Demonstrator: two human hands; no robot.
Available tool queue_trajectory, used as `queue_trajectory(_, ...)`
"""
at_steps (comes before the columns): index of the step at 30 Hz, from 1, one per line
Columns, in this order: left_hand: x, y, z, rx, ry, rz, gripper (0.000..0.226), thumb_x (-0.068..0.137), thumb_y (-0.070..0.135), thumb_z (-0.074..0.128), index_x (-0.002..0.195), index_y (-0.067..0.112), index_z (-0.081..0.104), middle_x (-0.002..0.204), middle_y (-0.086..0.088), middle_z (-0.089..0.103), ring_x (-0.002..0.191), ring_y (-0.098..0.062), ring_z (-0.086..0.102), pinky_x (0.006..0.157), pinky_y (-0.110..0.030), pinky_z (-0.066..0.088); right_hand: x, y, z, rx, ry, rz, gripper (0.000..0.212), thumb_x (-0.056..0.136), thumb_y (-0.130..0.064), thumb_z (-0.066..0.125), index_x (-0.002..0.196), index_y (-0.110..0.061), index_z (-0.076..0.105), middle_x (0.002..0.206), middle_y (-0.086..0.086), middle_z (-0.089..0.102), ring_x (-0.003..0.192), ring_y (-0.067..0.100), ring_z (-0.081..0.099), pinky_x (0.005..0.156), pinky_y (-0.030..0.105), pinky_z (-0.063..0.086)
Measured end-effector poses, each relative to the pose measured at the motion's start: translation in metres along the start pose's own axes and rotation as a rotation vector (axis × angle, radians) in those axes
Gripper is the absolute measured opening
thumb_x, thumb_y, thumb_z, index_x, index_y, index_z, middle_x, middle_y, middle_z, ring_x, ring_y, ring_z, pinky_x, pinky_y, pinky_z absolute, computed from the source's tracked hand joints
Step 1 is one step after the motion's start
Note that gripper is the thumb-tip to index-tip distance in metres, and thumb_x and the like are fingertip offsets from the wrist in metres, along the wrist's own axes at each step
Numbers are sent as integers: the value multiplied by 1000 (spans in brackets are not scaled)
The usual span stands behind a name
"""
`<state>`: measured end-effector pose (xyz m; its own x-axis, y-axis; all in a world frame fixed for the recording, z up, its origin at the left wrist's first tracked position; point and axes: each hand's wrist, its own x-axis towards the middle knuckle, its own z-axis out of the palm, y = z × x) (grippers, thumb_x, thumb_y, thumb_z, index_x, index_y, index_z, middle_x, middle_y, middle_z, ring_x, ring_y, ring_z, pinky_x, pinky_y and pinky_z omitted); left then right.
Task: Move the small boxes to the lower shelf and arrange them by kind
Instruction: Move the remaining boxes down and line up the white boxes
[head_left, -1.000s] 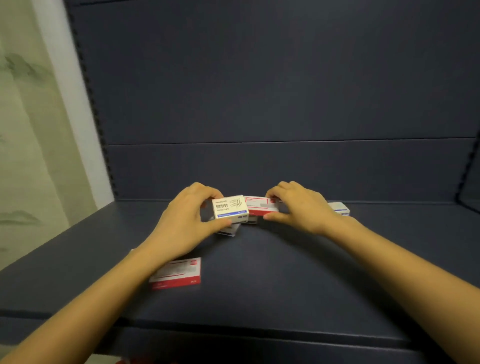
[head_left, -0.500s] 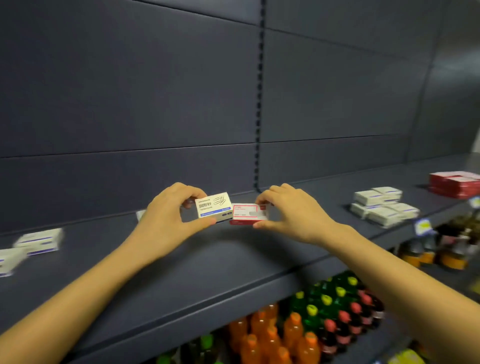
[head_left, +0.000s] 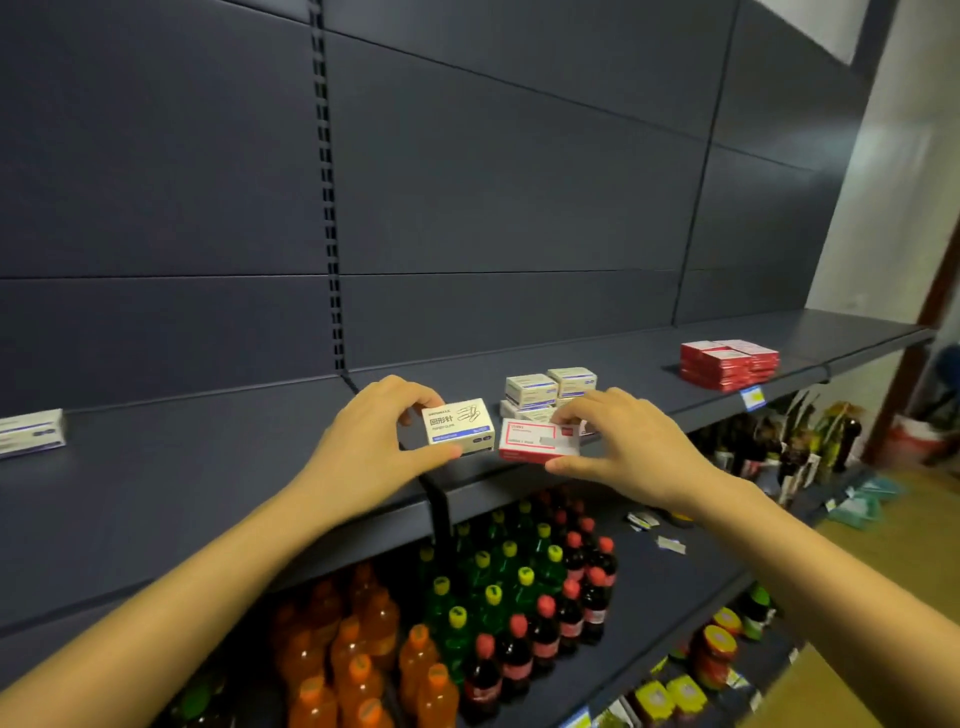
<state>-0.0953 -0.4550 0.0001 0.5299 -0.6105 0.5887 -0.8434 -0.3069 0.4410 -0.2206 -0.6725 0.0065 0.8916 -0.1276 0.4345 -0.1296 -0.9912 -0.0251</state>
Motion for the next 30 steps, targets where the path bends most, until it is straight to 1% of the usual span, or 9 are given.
queue_trajectory(6, 39, 22, 49, 51, -66, 7, 39, 72, 42, 71, 105, 24, 60, 104, 7, 60, 86, -8, 47, 79, -34, 47, -18, 62, -10, 2, 19, 67, 48, 78, -56, 60, 116, -28, 55, 114, -8, 59, 105, 15, 51, 86, 33, 42)
queue_trajectory(9, 64, 28, 74, 81, -71, -9, 42, 73, 45, 70, 107, 23, 59, 107, 5, 60, 86, -7, 44, 78, -32, 45, -24, 91, -12, 16, 23, 93, 45, 77, -55, 61, 113, -29, 56, 110, -9, 60, 100, 14, 52, 82, 31, 43)
queue_trajectory(13, 91, 30, 100, 179, -66, -40, 42, 75, 48, 67, 108, 23, 58, 111, 6, 60, 89, -5, 41, 74, -25, 38, -23, 127, -14, 44, 29, 116, 45, 76, -54, 63, 113, -27, 57, 111, -9, 60, 99, 12, 52, 83, 33, 45)
queue_trajectory(17, 99, 27, 113, 294, -67, -67, 43, 75, 51, 65, 107, 23, 56, 111, 9, 60, 92, -5, 40, 74, -25, 36, -13, 159, -11, 74, 50, 90, 45, 75, -53, 63, 112, -27, 58, 109, -10, 60, 96, 9, 51, 80, 29, 44)
queue_trajectory(20, 109, 35, 114, 311, -21, -18, 43, 75, 53, 62, 106, 24, 56, 108, 11, 58, 95, -7, 43, 77, -26, 38, 1, 184, -8, 84, 35, 53, 46, 76, -53, 63, 114, -28, 57, 109, -10, 60, 97, 10, 51, 83, 32, 46)
queue_trajectory(22, 123, 49, 116, 314, 18, 38, 40, 78, 52, 58, 106, 24, 58, 108, 11, 59, 99, -10, 48, 81, -28, 41, 12, 201, -7, 92, 42, 38, 45, 77, -52, 63, 115, -27, 56, 111, -10, 59, 100, 12, 51, 84, 32, 44)
queue_trajectory(24, 143, 62, 126, 352, 29, 86, 37, 81, 52, 54, 106, 24, 59, 107, 11, 60, 99, -10, 49, 83, -27, 39, 23, 221, -7, 82, 36, 18, 45, 78, -52, 62, 116, -27, 56, 113, -9, 59, 103, 12, 50, 83, 28, 41)
queue_trajectory(27, 174, 77, 151, 400, 23, 124, 30, 85, 49, 51, 103, 26, 59, 105, 12, 61, 90, -6, 45, 76, -23, 33, 34, 256, -10, 44, 10, -11, 46, 79, -53, 60, 117, -28, 55, 115, -8, 59, 104, 11, 49, 81, 24, 37)
queue_trajectory(30, 201, 86, 181, 415, 14, 139, 26, 87, 45, 51, 101, 26, 60, 103, 12, 63, 94, -8, 49, 73, -23, 32, 37, 301, -15, 0, 33, -9, 47, 79, -54, 61, 120, -30, 55, 123, -9, 57, 111, 11, 46, 81, 20, 30)
